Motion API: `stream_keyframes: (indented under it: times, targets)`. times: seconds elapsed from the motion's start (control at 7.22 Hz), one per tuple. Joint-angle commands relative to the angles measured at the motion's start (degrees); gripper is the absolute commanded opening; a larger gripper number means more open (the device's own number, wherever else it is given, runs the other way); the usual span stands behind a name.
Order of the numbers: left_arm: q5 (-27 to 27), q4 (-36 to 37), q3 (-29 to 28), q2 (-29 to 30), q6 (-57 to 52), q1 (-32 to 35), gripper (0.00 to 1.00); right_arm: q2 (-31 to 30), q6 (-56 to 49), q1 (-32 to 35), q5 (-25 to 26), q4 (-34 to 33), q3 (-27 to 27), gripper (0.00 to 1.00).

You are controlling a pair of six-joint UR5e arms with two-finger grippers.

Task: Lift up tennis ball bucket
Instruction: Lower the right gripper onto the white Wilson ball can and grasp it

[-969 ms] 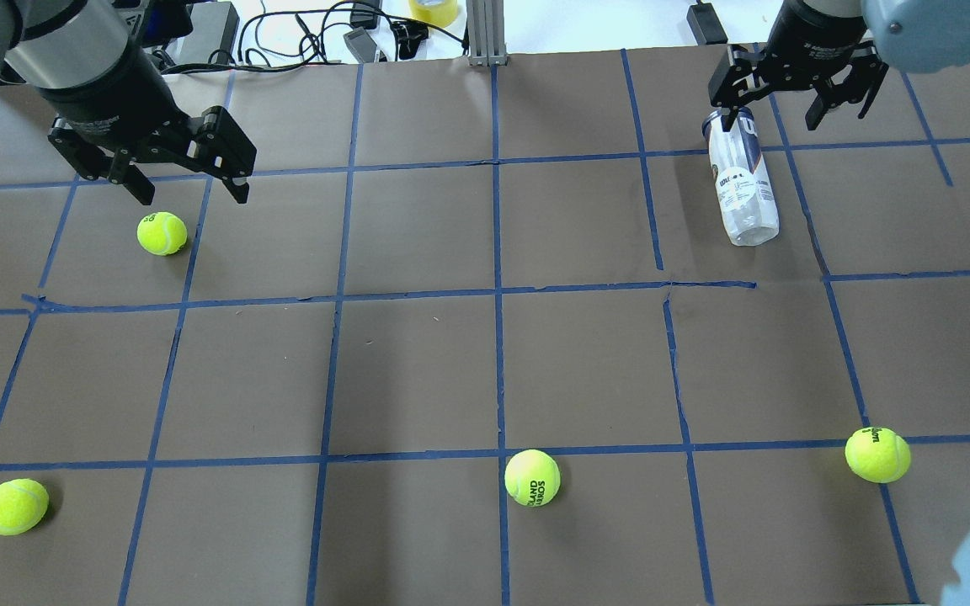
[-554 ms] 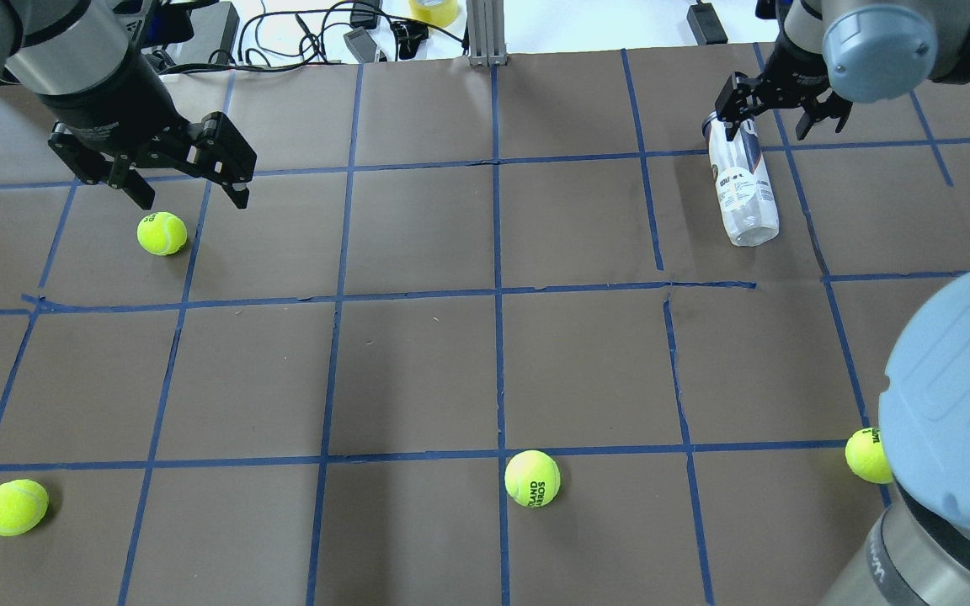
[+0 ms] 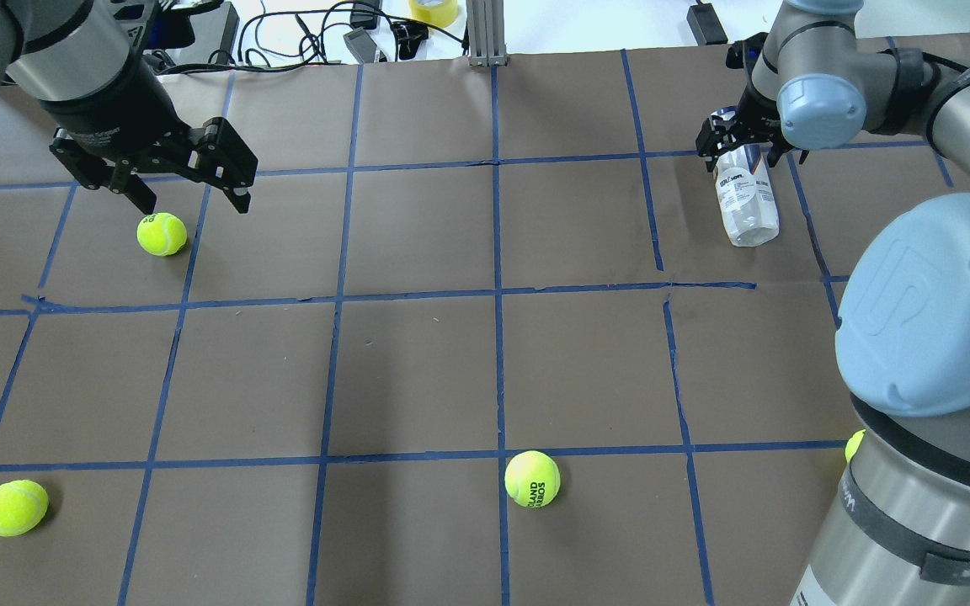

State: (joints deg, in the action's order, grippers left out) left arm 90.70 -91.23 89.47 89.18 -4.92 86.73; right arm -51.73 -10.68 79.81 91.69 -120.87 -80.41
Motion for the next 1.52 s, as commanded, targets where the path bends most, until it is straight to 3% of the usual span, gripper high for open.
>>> stream_keyframes:
  times: [0.0,0.14,0.28,0.55,1.11,1.38]
  targets:
    - [0.1,0.0,0.0,-0.1,0.0,0.0,1.0,1.6,-0.1,0.0,0.2,-0.3,-0.1,1.0]
    - [0.0,0.0,0.0,0.0,0.0,0.0,1.0,1.9,-0.3,0.0,0.2,-0.3,-0.1,1.0]
    - [0.0,0.1,0.0,0.0,0.1,0.0,1.0,2.0,-0.3,0.0,0.1,-0.3,-0.1,0.94]
    - [0.2,0.5,0.1,0.0,0.4,-0.1,1.0,2.0,-0.3,0.0,0.3,-0.2,-0.1,0.68]
    - [0.0,1.3,0.1,0.3,0.3,-0.2,1.0,0.8,-0.2,0.2,0.2,1.4,1.0,0.69]
    - [0.2,1.4,0.1,0.3,0.0,-0.2,1.0,-2.8,-1.7,2.5,-0.2,4.7,0.8,0.71]
